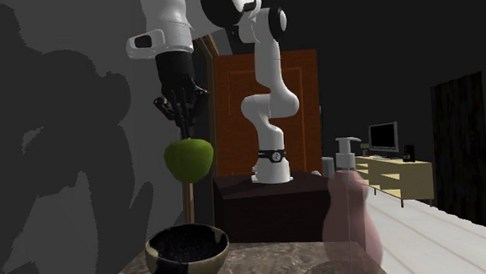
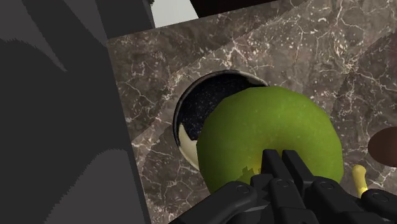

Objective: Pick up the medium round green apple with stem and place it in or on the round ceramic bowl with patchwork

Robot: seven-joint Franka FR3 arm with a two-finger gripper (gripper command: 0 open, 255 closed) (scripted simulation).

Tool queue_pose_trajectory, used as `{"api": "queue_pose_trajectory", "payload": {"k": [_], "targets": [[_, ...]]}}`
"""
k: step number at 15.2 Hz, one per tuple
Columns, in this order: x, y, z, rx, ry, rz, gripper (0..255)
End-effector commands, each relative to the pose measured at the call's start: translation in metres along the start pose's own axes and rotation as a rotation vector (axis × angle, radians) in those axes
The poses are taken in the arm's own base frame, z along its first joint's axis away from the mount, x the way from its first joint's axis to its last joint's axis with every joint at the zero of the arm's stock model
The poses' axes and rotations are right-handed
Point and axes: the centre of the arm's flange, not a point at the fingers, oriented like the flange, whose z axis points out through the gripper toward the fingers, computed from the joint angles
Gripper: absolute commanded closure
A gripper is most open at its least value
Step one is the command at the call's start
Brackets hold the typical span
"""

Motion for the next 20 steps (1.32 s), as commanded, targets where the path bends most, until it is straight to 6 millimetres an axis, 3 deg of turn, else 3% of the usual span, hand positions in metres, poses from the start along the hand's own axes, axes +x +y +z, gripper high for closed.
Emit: {"api": "queue_pose_trajectory", "payload": {"k": [1, 20], "targets": [[0.002, 0.002, 0.010, 0.000, 0.000, 0.000, 255], [0.018, 0.008, 0.109, 0.000, 0.000, 0.000, 255]]}}
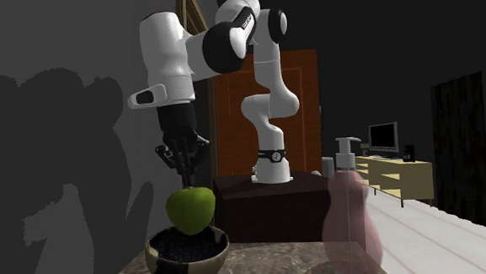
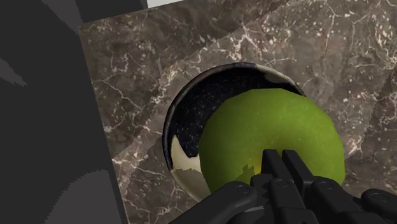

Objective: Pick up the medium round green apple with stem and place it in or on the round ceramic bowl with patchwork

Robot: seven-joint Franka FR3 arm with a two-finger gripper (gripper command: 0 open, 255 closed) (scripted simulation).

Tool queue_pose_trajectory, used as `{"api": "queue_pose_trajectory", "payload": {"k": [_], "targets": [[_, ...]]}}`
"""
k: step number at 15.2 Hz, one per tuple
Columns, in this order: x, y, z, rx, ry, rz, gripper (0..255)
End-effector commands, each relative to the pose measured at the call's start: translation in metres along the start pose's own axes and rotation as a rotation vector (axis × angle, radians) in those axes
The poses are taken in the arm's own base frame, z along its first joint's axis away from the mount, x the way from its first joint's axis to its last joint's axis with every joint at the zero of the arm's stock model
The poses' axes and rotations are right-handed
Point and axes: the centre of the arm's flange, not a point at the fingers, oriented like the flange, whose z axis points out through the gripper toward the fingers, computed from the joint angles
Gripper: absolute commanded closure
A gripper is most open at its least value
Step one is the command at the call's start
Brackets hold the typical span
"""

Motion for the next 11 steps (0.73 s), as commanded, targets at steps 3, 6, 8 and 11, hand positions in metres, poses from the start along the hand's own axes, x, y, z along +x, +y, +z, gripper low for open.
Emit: {"api": "queue_pose_trajectory", "payload": {"k": [3, 6, 8, 11], "targets": [[0.0009, 0.0012, 0.0062, 0.000, 0.001, 0.000, 255], [0.0009, 0.0012, 0.0062, 0.000, 0.001, 0.000, 255], [0.0009, 0.0012, 0.0062, 0.000, 0.001, 0.000, 255], [0.0010, 0.0012, 0.0062, 0.000, 0.001, 0.000, 0]]}}
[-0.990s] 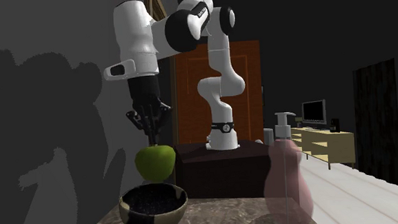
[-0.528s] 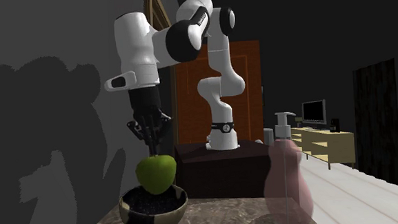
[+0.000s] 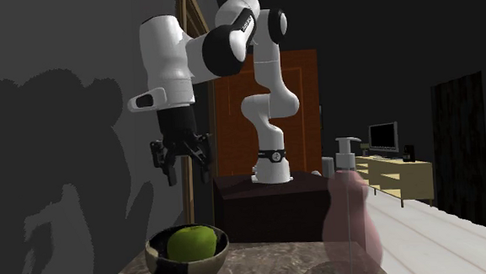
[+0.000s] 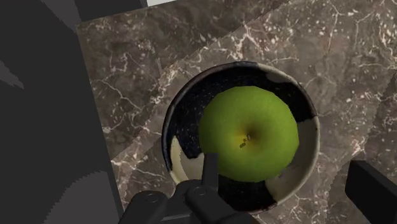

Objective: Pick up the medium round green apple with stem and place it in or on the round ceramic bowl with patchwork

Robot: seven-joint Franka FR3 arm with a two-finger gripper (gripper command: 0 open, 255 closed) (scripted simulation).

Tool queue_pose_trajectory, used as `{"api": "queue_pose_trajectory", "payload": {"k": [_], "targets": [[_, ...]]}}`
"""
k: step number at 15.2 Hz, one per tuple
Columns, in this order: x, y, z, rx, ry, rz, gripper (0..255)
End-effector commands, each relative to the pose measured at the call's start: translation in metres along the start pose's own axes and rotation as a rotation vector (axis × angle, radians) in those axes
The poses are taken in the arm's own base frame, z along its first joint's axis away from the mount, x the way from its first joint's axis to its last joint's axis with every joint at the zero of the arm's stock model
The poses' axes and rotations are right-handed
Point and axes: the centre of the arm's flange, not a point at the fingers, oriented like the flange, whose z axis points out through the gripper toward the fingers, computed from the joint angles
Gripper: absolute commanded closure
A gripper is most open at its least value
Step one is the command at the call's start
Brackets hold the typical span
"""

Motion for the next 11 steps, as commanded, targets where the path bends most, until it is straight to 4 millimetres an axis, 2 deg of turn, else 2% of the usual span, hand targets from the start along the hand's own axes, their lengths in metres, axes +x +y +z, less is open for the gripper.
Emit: {"api": "queue_pose_trajectory", "payload": {"k": [1, 3, 7, 11], "targets": [[0.000, 0.000, 0.000, 0.000, 0.000, 0.000, 0], [0.000, 0.000, 0.000, 0.000, 0.000, 0.000, 0], [0.000, 0.000, -0.050, 0.000, 0.000, 0.000, 0], [0.000, 0.000, -0.050, 0.000, 0.000, 0.000, 0]]}}
